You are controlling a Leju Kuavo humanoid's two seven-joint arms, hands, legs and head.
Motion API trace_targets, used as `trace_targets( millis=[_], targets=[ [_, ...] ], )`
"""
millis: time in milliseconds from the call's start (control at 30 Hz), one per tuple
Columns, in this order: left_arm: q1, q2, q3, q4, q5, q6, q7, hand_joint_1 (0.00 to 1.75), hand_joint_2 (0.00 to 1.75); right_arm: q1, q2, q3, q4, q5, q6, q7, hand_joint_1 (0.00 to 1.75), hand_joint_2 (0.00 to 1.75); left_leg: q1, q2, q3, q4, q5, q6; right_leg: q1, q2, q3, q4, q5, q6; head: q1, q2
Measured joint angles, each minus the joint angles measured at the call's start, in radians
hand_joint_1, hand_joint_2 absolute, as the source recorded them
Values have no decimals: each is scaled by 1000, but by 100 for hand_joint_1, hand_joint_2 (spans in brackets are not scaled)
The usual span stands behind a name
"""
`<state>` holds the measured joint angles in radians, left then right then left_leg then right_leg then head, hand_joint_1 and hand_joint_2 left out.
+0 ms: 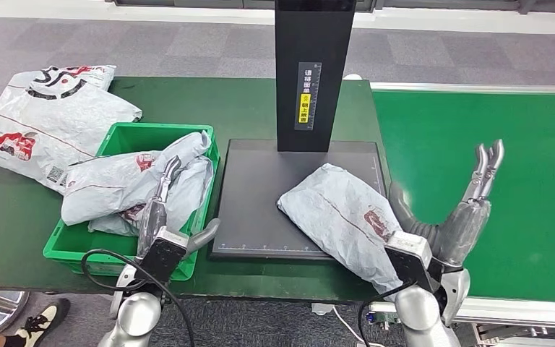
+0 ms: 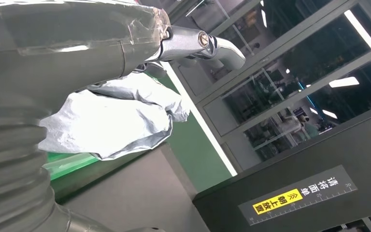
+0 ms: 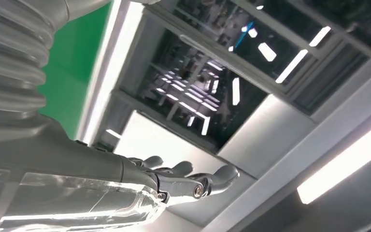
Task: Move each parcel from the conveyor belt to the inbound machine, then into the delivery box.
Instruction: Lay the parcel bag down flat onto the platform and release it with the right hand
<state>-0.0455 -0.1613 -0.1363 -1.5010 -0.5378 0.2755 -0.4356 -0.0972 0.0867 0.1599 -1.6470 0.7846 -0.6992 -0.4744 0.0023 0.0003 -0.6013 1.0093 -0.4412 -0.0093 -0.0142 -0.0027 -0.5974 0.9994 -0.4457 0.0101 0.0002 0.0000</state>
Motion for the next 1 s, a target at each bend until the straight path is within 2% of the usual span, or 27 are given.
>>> trace_targets(
  millis=[100, 167, 400, 700, 1000],
  targets=[
    [0, 2, -5, -2, -11, -9, -1, 0, 175, 20, 22, -42, -29, -31, 0, -99, 0, 175, 0, 0, 0, 0, 0, 0, 0, 0, 0, 0, 0, 0, 0, 0],
    [-3, 4, -18, -3, -29, -27, -1, 0, 175, 27, 41, -78, -43, -55, 0, -125, 0, 175, 0, 0, 0, 0, 0, 0, 0, 0, 0, 0, 0, 0, 0, 0],
    [-45, 13, -116, -20, -156, -67, 28, 0, 175, 28, 57, -147, -31, -133, 0, -63, 0, 175, 0, 0, 0, 0, 0, 0, 0, -1, 0, 0, 0, 1, 0, 0],
    [-233, 6, -303, 26, -257, -114, 113, 0, 175, -9, 55, -162, 104, -167, 1, -31, 0, 175, -1, 0, 0, 0, 2, 1, 0, 0, 1, 0, 2, 1, 0, 0],
    [-379, -21, -400, 204, -234, -193, 107, 0, 175, -14, 53, -162, 172, -184, 0, -3, 0, 175, -1, 0, 0, 0, 2, 1, -1, 0, 0, 0, 2, 1, 0, 0]
  ],
)
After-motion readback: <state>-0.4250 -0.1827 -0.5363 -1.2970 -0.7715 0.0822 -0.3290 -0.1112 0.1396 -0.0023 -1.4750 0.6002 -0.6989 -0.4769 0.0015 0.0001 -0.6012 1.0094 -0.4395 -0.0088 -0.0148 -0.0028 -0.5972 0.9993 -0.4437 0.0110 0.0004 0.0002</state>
